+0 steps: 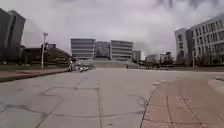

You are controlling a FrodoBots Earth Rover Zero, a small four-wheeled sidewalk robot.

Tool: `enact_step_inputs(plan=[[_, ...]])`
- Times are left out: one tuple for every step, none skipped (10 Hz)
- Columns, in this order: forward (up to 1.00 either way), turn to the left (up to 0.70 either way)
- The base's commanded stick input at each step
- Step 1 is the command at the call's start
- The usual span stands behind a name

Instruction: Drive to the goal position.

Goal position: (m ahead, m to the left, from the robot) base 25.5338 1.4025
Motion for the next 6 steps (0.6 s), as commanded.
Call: enact_step_inputs(plan=[[1.00, 0.00], [1.00, 0.00], [1.00, 0.00], [1.00, 0.00], [1.00, 0.00], [1.00, 0.00]])
